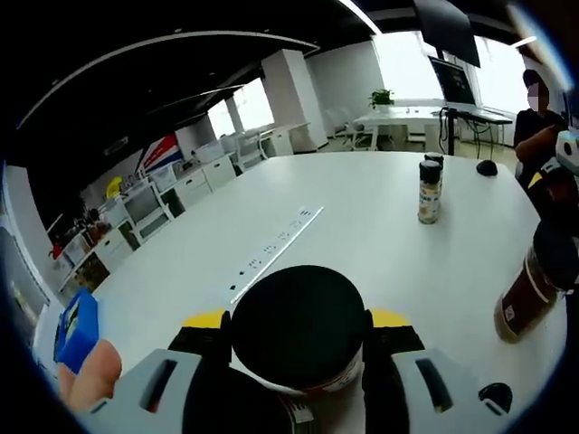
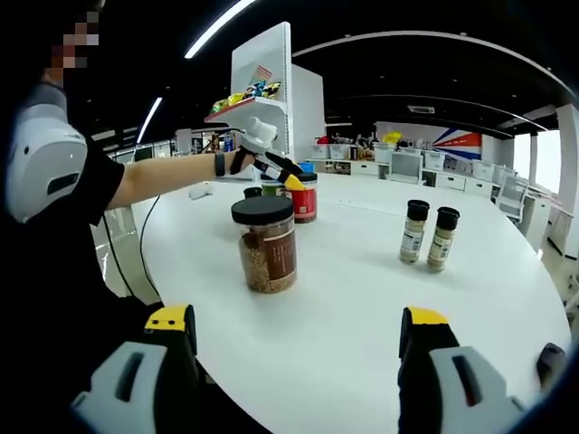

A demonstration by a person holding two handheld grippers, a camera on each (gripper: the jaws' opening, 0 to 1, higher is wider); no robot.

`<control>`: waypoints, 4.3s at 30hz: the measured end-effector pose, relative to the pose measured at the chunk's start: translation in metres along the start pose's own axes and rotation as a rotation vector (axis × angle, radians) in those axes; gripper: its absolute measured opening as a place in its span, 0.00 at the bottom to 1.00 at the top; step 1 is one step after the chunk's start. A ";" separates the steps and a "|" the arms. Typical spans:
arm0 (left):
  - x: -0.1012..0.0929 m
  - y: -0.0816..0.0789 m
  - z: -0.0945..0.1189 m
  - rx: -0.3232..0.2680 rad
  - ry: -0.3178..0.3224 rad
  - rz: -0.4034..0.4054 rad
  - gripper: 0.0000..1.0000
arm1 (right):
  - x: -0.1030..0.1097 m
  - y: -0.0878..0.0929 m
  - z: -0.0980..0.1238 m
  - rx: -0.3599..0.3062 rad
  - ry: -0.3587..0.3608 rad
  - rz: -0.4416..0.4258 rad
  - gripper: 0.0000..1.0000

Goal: Pick up the mixed condiments and ingredients on the table and sort them into separate groups

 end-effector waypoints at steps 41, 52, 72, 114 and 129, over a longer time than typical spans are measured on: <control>0.004 -0.012 0.009 -0.100 -0.021 0.037 0.76 | -0.006 0.002 0.023 -0.035 0.042 -0.014 0.92; 0.000 -0.046 0.067 -0.254 0.037 0.108 0.95 | -0.005 0.002 0.030 -0.042 0.052 -0.013 0.91; -0.061 0.009 0.242 -0.341 0.027 0.116 0.95 | 0.003 -0.005 0.017 -0.041 0.010 0.013 0.91; -0.183 0.112 0.237 -0.174 0.117 0.175 0.95 | 0.005 -0.016 0.007 -0.040 -0.003 0.029 0.92; -0.193 0.108 0.239 -0.187 0.104 0.170 0.95 | 0.010 -0.019 0.004 -0.038 -0.018 0.037 0.91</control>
Point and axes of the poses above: the point that each gripper's makers call its tool centre point, and the gripper's own axes: z roughly backward along the fingers, x roughly to its left, y roughly out of its underside, the point moved 6 cm from there along z, roughly backward along the fingers, and after that the axes turned 7 degrees about z, right-handed, at the moved point
